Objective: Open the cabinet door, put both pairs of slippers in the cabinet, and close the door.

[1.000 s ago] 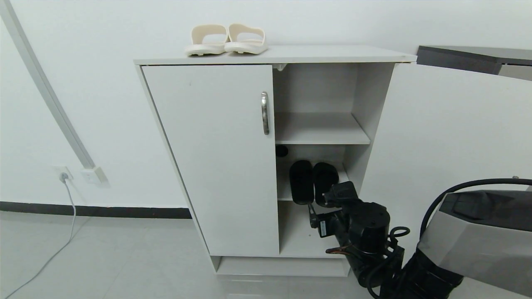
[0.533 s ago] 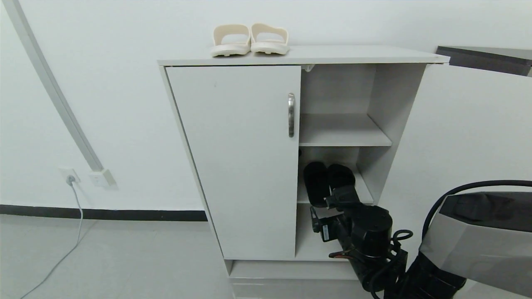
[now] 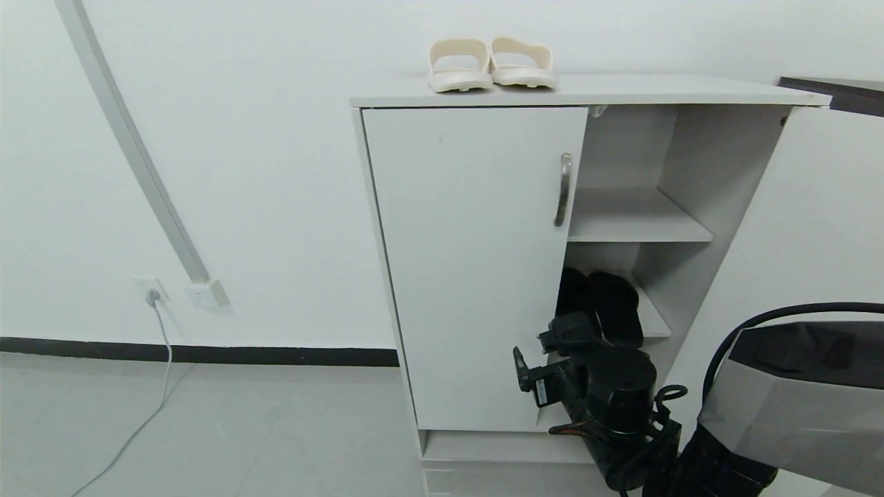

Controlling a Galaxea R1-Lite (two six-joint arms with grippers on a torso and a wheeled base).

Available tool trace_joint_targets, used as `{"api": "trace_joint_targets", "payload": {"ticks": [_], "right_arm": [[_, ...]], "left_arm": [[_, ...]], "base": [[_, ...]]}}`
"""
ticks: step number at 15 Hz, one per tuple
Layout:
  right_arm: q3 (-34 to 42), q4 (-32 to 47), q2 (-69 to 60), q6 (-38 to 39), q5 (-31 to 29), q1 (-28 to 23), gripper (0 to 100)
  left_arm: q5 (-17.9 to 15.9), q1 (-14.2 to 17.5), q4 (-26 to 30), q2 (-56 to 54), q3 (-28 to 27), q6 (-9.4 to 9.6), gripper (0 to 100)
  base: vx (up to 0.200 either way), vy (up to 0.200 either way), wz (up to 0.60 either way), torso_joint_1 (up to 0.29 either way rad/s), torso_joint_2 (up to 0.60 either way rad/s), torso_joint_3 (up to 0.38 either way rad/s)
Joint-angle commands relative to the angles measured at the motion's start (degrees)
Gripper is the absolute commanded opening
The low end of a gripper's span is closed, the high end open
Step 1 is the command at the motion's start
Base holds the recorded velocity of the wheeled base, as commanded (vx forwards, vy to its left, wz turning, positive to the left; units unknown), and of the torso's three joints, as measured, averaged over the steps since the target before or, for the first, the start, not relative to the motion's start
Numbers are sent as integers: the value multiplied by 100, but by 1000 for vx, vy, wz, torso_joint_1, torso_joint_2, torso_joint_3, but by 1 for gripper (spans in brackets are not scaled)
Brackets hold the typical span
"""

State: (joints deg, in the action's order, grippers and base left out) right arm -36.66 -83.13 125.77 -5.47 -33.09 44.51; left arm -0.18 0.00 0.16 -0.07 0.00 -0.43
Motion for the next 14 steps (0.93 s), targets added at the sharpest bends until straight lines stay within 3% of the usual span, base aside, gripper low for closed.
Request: {"api": "trace_joint_targets", "payload": {"ticks": [1,3,14], "right_arm": [[36,-28,26,-6,4,23,100],[36,-46,26,-6,13,67,100],[1,-371,106,-42,83,84,100]], "left_arm": [[1,0,2,7,0,-1,0],[1,0,2,7,0,-10,0],[9,0,2,7,0,8,0]], "base": [[0,200,0,2,2,2],[0,200,0,2,2,2],[0,0,0,0,0,0]]}}
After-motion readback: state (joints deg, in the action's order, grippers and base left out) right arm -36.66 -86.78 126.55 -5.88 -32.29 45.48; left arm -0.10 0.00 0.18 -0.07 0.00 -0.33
